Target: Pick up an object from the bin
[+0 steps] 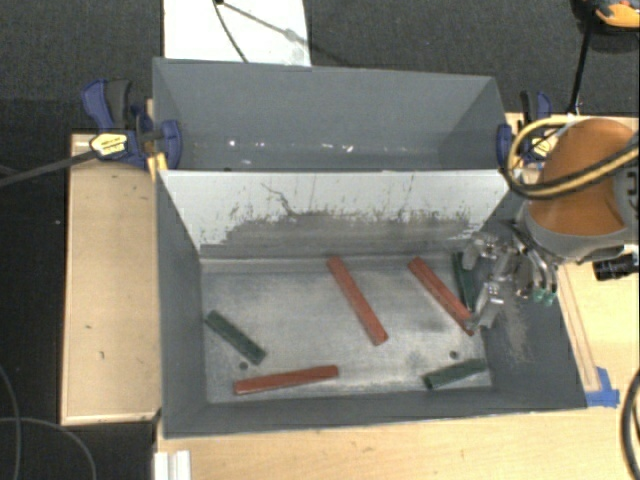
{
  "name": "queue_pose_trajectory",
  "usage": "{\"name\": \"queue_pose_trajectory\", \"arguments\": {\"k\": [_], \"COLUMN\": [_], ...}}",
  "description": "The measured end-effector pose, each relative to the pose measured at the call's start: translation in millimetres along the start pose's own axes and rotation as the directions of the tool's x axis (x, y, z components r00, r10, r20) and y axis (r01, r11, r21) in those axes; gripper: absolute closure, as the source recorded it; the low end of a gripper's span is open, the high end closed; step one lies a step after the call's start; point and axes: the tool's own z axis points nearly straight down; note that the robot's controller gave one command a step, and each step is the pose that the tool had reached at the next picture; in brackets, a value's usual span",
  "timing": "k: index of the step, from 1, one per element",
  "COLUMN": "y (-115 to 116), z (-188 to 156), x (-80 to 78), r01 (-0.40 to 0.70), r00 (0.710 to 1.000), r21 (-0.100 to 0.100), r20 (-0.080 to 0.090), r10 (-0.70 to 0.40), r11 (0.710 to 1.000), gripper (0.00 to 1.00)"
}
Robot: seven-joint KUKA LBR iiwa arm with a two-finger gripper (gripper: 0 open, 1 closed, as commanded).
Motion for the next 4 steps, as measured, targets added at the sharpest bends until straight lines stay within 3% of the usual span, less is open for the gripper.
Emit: {"name": "queue_pose_trajectory", "arguments": {"k": [1,2,3,4], "y": [22,21,26,26], "z": [-5,38,55,55], "x": [-22.1,-12.5,-15.0,-15.0], "r01": [-0.142,-0.341,-0.363,-0.363], "r00": [0.990,0.940,0.932,0.932], "r21": [0.000,-0.001,0.001,0.001], "r20": [0.005,0.004,0.001,0.001], "r10": [0.142,0.341,0.363,0.363], "r11": [0.990,0.940,0.932,0.932], "gripper": [0.00,0.00,1.00,1.00]}}
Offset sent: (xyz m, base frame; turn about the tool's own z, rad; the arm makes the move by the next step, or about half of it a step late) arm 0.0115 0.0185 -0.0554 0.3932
